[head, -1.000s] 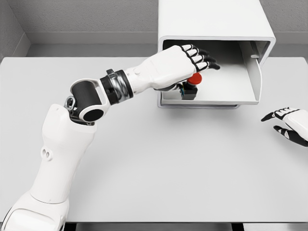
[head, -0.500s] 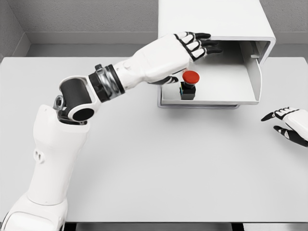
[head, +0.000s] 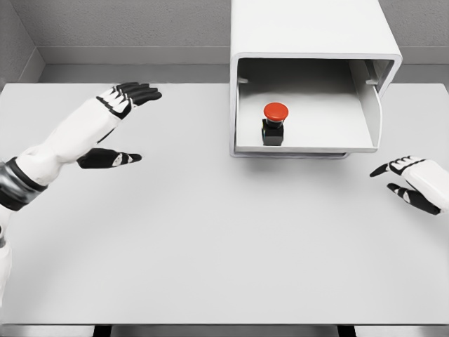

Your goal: Slide open multi-storey tabletop storage cabinets and put open load switch and slide close multi-storey tabletop storage cabinets

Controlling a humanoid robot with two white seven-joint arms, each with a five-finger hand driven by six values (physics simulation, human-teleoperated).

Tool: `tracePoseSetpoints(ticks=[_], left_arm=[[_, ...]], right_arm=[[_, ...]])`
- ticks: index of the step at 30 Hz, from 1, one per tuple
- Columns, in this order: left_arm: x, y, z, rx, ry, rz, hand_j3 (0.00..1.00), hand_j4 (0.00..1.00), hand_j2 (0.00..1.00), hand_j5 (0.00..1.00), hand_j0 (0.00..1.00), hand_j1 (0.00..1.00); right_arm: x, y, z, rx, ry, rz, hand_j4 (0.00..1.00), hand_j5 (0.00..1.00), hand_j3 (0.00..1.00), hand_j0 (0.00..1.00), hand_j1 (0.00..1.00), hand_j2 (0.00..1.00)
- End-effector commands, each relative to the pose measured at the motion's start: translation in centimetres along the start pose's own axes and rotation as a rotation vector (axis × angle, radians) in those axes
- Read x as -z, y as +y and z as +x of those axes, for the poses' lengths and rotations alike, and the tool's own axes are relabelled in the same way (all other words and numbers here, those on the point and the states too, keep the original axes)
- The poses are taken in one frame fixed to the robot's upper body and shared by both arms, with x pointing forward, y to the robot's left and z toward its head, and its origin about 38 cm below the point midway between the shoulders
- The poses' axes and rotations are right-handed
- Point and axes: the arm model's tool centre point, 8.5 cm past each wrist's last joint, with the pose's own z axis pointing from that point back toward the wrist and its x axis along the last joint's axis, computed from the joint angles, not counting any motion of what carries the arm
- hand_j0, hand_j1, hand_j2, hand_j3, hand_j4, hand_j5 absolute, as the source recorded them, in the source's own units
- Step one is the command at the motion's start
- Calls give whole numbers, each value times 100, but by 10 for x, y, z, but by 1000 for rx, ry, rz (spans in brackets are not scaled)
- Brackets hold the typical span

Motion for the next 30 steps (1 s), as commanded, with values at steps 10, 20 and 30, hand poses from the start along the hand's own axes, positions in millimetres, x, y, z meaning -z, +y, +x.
tracePoseSetpoints(ticks=[10, 20, 30], left_arm=[[-77, -25, -49, -123, 235, -25, 100, 100, 100, 100, 100, 100], [-71, -24, -33, -106, 200, -14, 100, 100, 100, 100, 100, 100], [-70, -23, -32, -105, 195, -11, 100, 100, 100, 100, 100, 100]], right_arm=[[12, 8, 51, 38, -126, -50, 59, 59, 59, 59, 59, 59], [19, -8, 80, 9, -216, -81, 59, 59, 59, 59, 59, 59], [21, -9, 77, -7, -212, -79, 61, 61, 61, 61, 61, 61]])
